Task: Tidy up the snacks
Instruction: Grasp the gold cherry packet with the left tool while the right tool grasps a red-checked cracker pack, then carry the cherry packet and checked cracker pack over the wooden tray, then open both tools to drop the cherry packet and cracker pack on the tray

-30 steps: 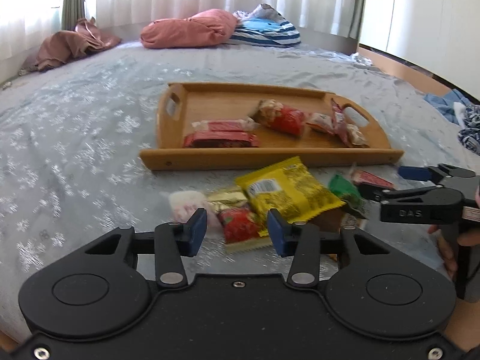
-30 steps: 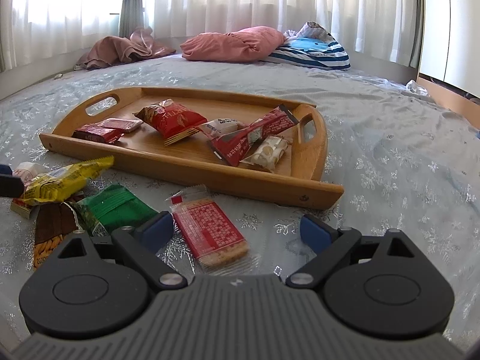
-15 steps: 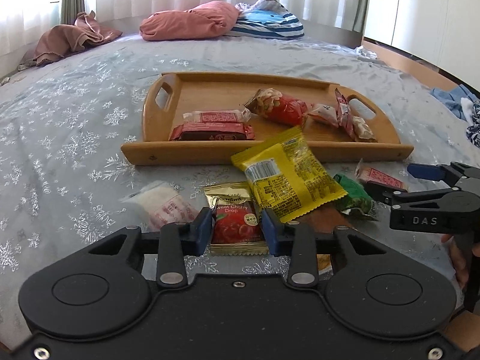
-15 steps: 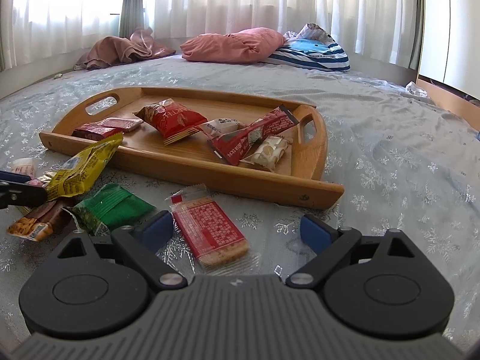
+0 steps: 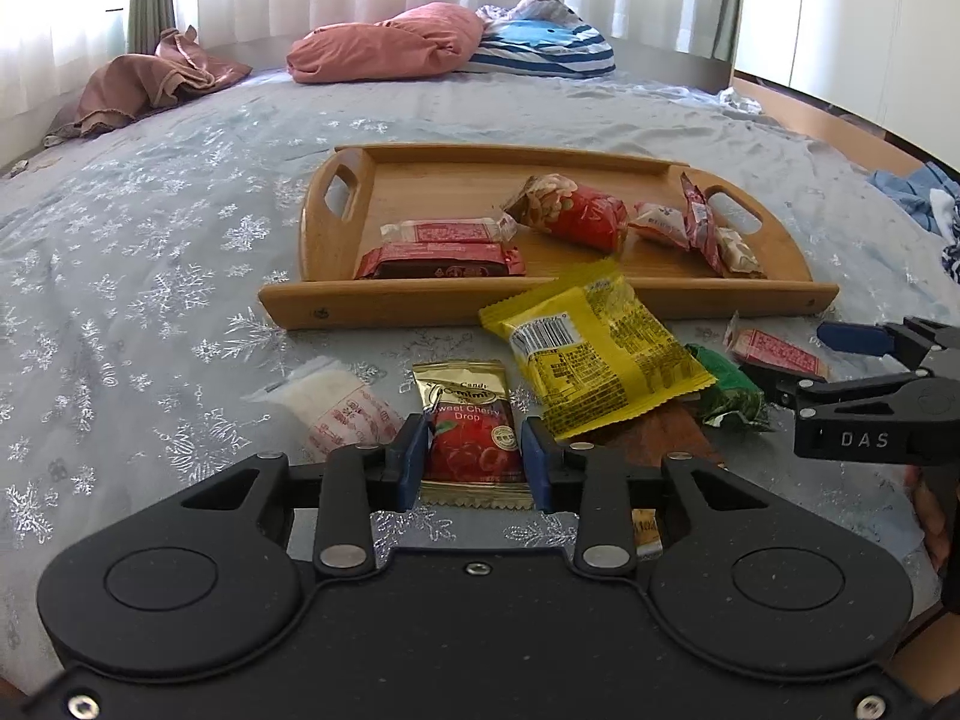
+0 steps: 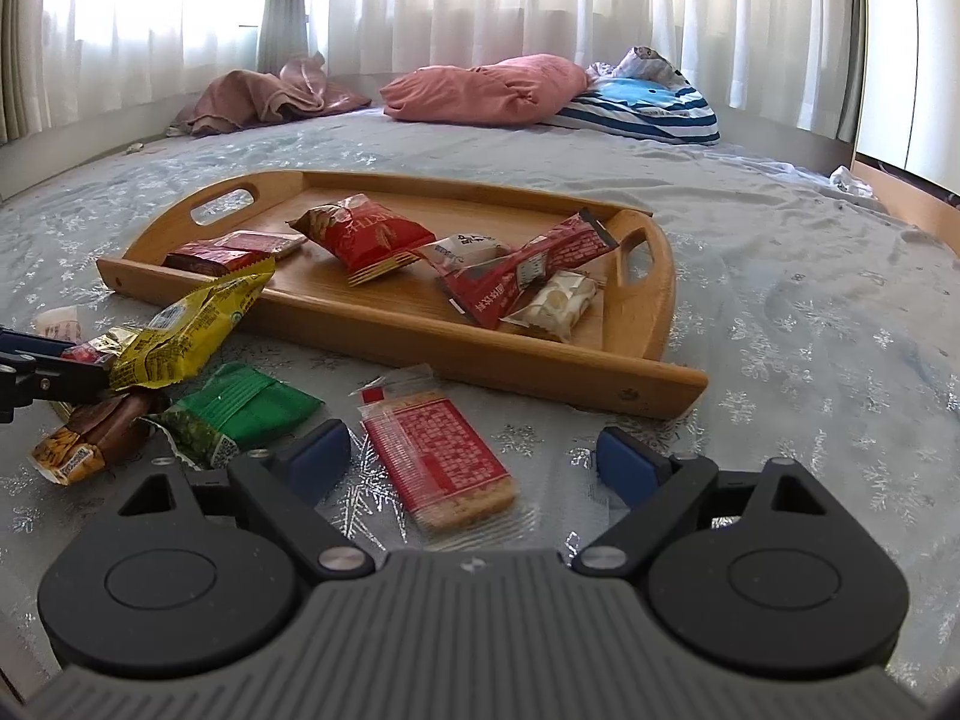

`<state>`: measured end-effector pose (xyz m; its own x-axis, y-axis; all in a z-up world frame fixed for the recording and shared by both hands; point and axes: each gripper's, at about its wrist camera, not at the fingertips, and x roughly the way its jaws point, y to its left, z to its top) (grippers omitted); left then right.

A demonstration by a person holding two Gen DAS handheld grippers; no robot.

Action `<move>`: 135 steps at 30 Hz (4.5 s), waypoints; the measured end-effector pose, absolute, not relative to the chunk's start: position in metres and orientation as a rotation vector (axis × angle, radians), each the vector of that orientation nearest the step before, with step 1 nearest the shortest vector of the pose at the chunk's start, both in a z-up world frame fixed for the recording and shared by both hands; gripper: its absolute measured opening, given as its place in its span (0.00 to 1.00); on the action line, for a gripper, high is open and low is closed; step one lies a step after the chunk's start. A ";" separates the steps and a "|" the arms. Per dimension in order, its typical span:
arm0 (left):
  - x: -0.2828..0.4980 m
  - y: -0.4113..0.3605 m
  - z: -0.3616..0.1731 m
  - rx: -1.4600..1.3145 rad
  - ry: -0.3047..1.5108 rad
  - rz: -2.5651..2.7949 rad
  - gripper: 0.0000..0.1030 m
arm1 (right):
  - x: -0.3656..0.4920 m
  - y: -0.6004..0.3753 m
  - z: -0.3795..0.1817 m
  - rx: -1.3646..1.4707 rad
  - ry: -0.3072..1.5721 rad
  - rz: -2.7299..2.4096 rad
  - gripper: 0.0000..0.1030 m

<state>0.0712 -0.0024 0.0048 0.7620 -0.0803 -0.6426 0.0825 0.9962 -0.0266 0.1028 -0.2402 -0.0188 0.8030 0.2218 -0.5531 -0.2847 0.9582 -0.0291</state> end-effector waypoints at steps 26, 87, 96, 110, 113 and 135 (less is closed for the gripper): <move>0.070 0.020 0.063 -0.029 0.603 -0.077 0.30 | 0.087 -0.225 0.024 -0.032 0.591 0.254 0.36; 0.296 0.042 0.018 -0.106 0.805 -0.072 0.30 | 0.301 -0.180 0.008 0.130 0.757 0.190 0.37; 0.297 0.040 0.017 -0.088 0.804 -0.066 0.31 | 0.299 -0.179 0.007 0.119 0.749 0.194 0.37; 0.272 0.038 0.037 -0.065 0.757 -0.083 0.58 | 0.280 -0.182 0.022 0.117 0.700 0.225 0.56; 0.258 0.036 0.046 -0.046 0.744 -0.092 0.68 | 0.270 -0.185 0.029 0.123 0.685 0.239 0.59; 0.132 0.041 0.071 -0.020 0.646 -0.144 0.98 | 0.147 -0.201 0.039 0.030 0.584 0.393 0.83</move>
